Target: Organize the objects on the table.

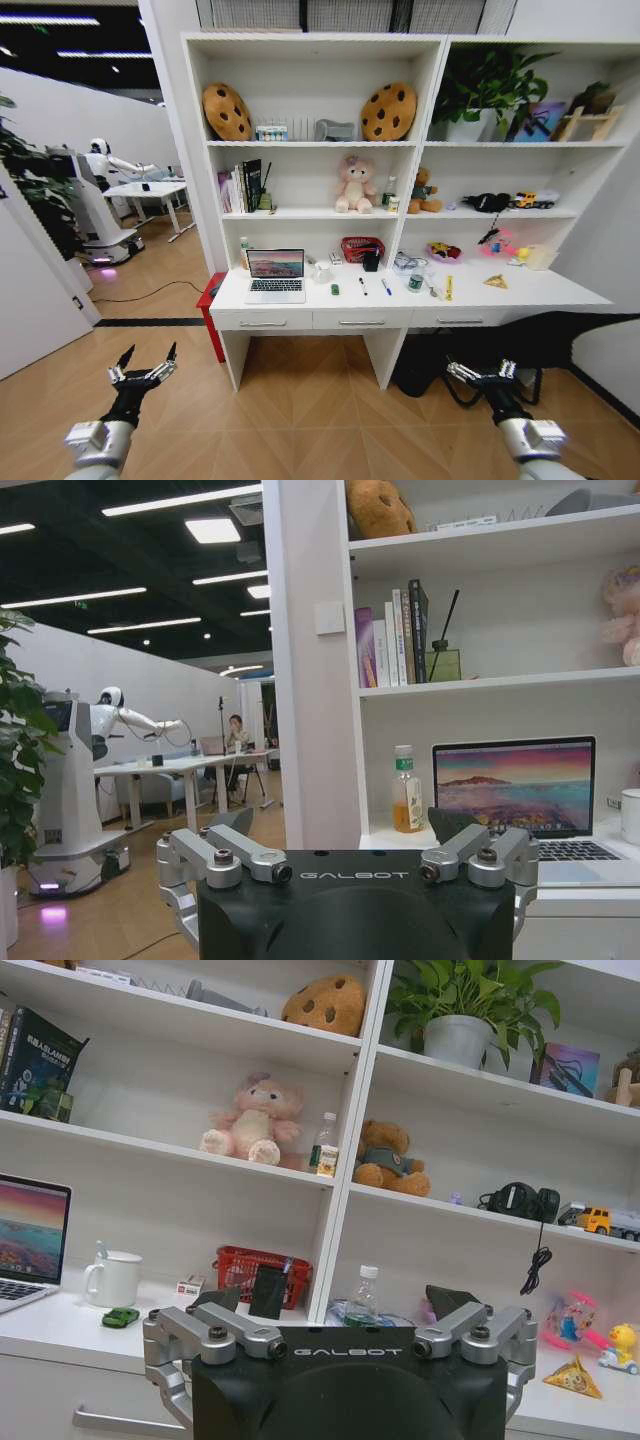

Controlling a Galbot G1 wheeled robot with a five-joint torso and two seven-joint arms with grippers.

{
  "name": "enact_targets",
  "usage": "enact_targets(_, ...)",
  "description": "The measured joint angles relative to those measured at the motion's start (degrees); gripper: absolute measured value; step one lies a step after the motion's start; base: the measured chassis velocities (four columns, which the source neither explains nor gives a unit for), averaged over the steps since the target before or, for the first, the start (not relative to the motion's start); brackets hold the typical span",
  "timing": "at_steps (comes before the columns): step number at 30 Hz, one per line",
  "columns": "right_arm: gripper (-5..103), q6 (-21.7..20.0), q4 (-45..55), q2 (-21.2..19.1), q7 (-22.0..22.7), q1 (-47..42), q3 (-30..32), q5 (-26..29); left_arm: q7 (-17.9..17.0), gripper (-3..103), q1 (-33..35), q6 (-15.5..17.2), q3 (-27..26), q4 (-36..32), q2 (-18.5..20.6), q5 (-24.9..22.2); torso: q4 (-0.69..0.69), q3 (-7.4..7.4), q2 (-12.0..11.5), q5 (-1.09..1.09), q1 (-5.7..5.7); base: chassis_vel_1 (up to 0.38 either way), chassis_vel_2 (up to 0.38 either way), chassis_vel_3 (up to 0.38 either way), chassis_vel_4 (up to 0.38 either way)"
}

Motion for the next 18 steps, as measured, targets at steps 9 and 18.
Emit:
enact_targets(9,100,-0.23,0.23,0.39,-0.82,0.09,-0.37,-0.92,-0.09,98,-0.02,-0.61,-0.14,0.51,-0.11,-0.64,0.0,0.0,0.0,0.0,0.0,0.0,0.0,0.0,0.0)
enact_targets(18,100,-0.13,-0.08,0.87,-0.81,-0.25,-0.28,-1.34,-0.36,98,-0.04,-1.09,-0.16,0.35,-0.19,-0.38,0.0,0.0,0.0,0.0,-0.01,-0.043,0.038,0.04,-0.039)
